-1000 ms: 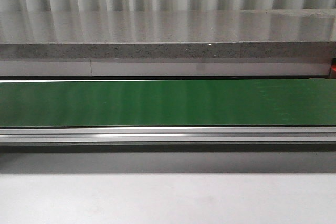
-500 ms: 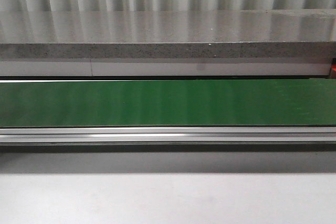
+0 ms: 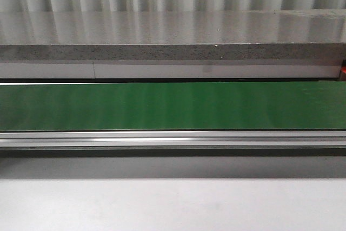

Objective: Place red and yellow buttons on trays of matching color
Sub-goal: 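Carry the red button toward the belt's near end, then set the red button on the belt and open the left gripper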

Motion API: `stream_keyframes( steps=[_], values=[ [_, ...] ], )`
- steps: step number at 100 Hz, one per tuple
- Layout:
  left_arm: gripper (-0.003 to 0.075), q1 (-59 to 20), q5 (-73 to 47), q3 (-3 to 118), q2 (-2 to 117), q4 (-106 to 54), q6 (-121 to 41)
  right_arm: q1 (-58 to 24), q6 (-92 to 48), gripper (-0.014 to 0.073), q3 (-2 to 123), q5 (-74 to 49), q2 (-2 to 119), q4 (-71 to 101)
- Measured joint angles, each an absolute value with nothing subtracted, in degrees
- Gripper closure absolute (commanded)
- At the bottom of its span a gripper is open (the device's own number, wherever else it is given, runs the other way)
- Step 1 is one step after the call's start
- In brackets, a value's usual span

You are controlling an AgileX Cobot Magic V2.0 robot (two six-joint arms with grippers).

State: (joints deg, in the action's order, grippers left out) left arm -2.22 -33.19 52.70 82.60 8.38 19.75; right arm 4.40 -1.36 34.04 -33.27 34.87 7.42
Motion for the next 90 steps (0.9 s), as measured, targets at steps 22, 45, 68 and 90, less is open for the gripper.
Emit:
stream_keyframes(
  steps=[22,45,68,90],
  values=[
    [0.0099,-2.7,-35.1,54.7,81.9,7.0,17.9,4.4,-1.4,0.0661,34.0,-33.3,34.9,7.4],
    [0.0099,-5.3,-36.5,58.5,77.2,6.4,16.3,4.4,-1.4,0.0661,34.0,-33.3,34.9,7.4],
    [0.0099,-3.9,-34.9,59.0,74.4,6.3,16.2,4.4,-1.4,0.0661,34.0,-33.3,34.9,7.4],
    [0.0099,4.2,-34.7,59.0,75.8,6.3,16.2,4.4,-1.4,0.0661,34.0,-33.3,34.9,7.4]
  ],
)
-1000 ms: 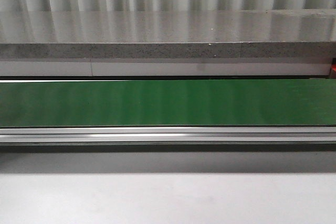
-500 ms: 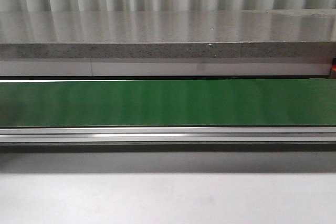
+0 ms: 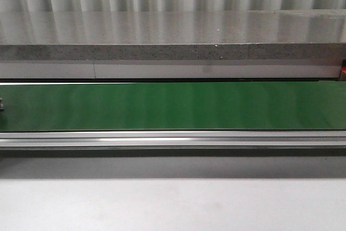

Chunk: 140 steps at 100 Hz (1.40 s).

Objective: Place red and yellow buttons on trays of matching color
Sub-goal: 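Set the red button on the belt and open the left gripper, then move the left gripper to a yellow push button and grasp it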

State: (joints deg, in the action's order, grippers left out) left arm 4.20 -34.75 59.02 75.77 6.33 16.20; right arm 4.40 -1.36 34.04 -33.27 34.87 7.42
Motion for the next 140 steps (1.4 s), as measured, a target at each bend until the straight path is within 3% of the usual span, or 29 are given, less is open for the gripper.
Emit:
stream_keyframes(
  steps=[32,56,140],
  values=[
    [0.0099,16.6,-34.7,59.0,83.5,6.5,16.1,4.4,-1.4,0.0661,34.0,-33.3,34.9,7.4],
    [0.0099,21.4,-31.9,59.0,89.6,7.5,16.0,4.4,-1.4,0.0661,34.0,-33.3,34.9,7.4],
    [0.01,22.3,-29.6,69.7,107.0,8.3,15.8,4.4,-1.4,0.0661,34.0,-33.3,34.9,7.4]
  ],
)
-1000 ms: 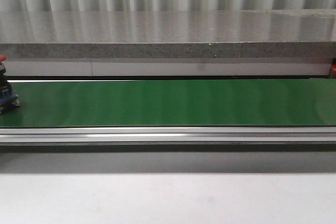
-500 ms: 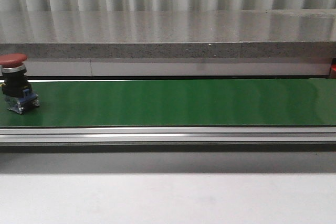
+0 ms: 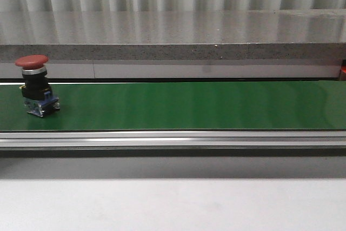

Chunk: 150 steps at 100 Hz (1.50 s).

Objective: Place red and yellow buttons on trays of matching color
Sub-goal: 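Move the left gripper to a yellow push button and grasp it, then set the yellow button on the belt and open the left gripper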

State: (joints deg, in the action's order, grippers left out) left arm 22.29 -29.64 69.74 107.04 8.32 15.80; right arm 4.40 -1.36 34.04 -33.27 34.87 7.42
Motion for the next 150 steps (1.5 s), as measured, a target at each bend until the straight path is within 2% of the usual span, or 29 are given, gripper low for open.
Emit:
stream_keyframes(
  steps=[5,12,36,45,52,90,118,150],
  values=[
    [0.0108,22.3,-29.5,69.9,107.4,8.3,15.8,4.4,-1.4,0.0661,34.0,-33.3,34.9,7.4],
    [0.0163,22.3,-29.4,69.9,107.5,8.4,15.8,4.4,-1.4,0.0661,34.0,-33.3,34.9,7.4],
    [0.0568,22.3,-30.4,69.9,107.5,8.5,15.8,4.4,-1.4,0.0661,34.0,-33.3,34.9,7.4],
    [0.0666,22.3,-31.6,70.0,107.2,8.5,15.8,4.4,-1.4,0.0661,34.0,-33.3,34.9,7.4],
    [0.0708,22.3,-33.0,70.0,106.3,8.5,15.8,4.4,-1.4,0.0661,34.0,-33.3,34.9,7.4],
    [0.0729,20.8,-38.2,70.0,91.7,6.6,15.6,4.4,-1.4,0.0661,34.0,-33.3,34.9,7.4],
    [0.0729,12.1,-42.2,69.3,81.8,6.1,14.1,4.4,-1.4,0.0661,34.0,-33.3,34.9,7.4],
    [0.0729,3.8,-41.4,63.0,80.4,6.0,13.8,4.4,-1.4,0.0661,34.0,-33.3,34.9,7.4]
  ],
)
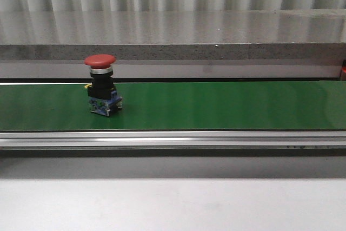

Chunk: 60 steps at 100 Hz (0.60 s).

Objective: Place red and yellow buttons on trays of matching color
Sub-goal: 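Set the yellow button on the belt and open the left gripper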

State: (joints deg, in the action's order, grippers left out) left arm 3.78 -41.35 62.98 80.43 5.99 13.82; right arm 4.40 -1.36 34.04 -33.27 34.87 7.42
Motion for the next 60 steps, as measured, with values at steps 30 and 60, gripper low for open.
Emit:
stream_keyframes(
  steps=[30,60],
  values=[
    [0.0729,1.8,-39.4,59.3,81.8,5.7,13.8,4.4,-1.4,0.0661,34.0,-33.3,34.9,7.4],
    [0.0654,1.7,-38.7,59.0,86.2,5.0,13.8,4.4,-1.4,0.0661,34.0,-33.3,34.9,7.4]
  ],
)
